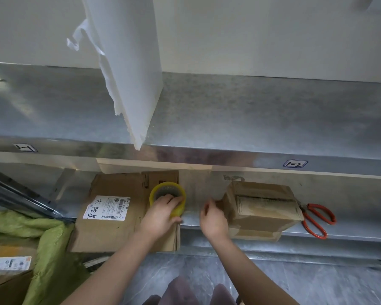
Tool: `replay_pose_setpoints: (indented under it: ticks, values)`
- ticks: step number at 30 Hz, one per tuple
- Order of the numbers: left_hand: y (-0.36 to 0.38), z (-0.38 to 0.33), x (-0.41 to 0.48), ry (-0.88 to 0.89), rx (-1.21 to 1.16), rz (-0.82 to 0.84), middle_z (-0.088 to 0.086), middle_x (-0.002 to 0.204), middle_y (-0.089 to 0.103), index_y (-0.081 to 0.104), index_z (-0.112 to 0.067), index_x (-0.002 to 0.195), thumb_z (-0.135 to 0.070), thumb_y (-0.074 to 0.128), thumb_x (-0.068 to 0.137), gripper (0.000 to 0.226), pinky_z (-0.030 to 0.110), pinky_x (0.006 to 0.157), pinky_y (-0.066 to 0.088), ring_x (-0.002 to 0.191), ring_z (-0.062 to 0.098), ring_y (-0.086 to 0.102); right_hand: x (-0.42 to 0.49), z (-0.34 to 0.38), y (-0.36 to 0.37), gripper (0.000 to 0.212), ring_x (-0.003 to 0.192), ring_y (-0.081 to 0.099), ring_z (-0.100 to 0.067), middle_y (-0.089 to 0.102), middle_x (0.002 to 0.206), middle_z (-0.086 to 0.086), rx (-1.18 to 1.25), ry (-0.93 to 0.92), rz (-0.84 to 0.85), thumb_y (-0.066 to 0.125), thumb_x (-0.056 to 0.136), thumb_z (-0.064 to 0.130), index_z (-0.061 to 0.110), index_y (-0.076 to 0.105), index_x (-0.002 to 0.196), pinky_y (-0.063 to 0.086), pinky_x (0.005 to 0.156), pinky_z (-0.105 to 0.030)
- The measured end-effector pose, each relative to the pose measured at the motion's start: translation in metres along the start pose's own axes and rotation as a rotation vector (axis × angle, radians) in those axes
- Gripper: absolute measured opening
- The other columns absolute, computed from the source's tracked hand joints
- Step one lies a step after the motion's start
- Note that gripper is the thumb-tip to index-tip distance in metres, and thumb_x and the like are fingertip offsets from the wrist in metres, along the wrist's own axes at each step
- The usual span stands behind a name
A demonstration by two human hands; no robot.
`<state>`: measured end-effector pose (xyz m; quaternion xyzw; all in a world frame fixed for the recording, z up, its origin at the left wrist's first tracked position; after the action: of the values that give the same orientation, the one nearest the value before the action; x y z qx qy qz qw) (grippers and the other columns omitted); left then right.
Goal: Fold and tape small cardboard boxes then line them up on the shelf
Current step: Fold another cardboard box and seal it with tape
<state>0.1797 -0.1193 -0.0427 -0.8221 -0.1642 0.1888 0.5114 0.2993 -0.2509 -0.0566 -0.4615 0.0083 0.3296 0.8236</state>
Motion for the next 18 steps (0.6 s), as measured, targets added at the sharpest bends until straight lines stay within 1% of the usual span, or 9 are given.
replay_pose_setpoints:
  ticks: [3, 7, 10, 12, 15, 18]
  values:
    - [0.006, 0.005, 0.0, 0.025, 0.015, 0.014, 0.002, 0.143, 0.041, 0.038, -0.03, 0.147, -0.043, 0.063, 0.088, 0.066, 0.036, 0.111, 0.03, 0.132, 0.022, 0.035, 0.005, -0.005, 0.003, 0.021, 0.09, 0.066, -0.026, 0.067, 0.097, -0.006, -0.106, 0.011, 0.037, 0.041, 0.101, 0.034, 0.018, 0.05, 0.112, 0.05, 0.069, -0.032]
    - [0.007, 0.009, 0.004, 0.057, 0.019, 0.031, 0.002, 0.145, 0.036, 0.037, -0.031, 0.147, -0.044, 0.062, 0.089, 0.064, 0.037, 0.114, 0.025, 0.136, 0.022, 0.027, 0.012, -0.005, 0.01, 0.023, 0.092, 0.065, -0.025, 0.066, 0.1, -0.005, -0.182, 0.006, 0.051, 0.04, 0.102, 0.035, 0.018, 0.051, 0.113, 0.049, 0.071, -0.032]
    - [0.009, 0.007, 0.008, 0.113, 0.165, 0.04, 0.002, 0.146, 0.035, 0.036, -0.031, 0.147, -0.047, 0.058, 0.09, 0.063, 0.038, 0.115, 0.023, 0.139, 0.024, 0.023, 0.017, -0.007, 0.016, 0.024, 0.089, 0.064, -0.022, 0.064, 0.098, -0.002, -0.226, 0.014, 0.041, 0.04, 0.101, 0.038, 0.02, 0.053, 0.111, 0.049, 0.068, -0.03]
    - [0.012, 0.003, 0.01, 0.136, 0.248, 0.027, 0.001, 0.147, 0.034, 0.036, -0.032, 0.147, -0.05, 0.055, 0.091, 0.062, 0.039, 0.115, 0.02, 0.141, 0.025, 0.02, 0.016, -0.009, 0.02, 0.023, 0.086, 0.064, -0.022, 0.063, 0.099, 0.0, -0.273, -0.012, 0.001, 0.041, 0.1, 0.039, 0.021, 0.053, 0.109, 0.048, 0.066, -0.029]
    - [0.016, 0.002, 0.012, 0.117, 0.263, 0.03, -0.001, 0.15, 0.03, 0.036, -0.033, 0.146, -0.052, 0.054, 0.09, 0.062, 0.041, 0.117, 0.016, 0.144, 0.026, 0.015, 0.012, -0.013, 0.025, 0.023, 0.082, 0.063, -0.023, 0.057, 0.109, 0.003, -0.33, -0.064, -0.082, 0.041, 0.1, 0.039, 0.022, 0.051, 0.111, 0.043, 0.059, -0.027]
    - [0.017, 0.004, 0.01, 0.113, 0.251, 0.039, -0.001, 0.153, 0.027, 0.034, -0.034, 0.147, -0.053, 0.054, 0.091, 0.063, 0.042, 0.118, 0.013, 0.146, 0.025, 0.011, 0.013, -0.016, 0.027, 0.025, 0.081, 0.063, -0.023, 0.052, 0.116, 0.003, -0.368, -0.088, -0.09, 0.04, 0.1, 0.037, 0.022, 0.047, 0.118, 0.043, 0.056, -0.028]
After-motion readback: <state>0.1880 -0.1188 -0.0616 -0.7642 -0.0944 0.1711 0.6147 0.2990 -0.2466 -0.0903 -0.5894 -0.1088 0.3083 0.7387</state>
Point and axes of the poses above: each hand's wrist, its own x-axis towards the middle knuckle, its own y-axis out of the palm, z = x × y, the point moved 2 cm from there along x, towards the middle knuckle
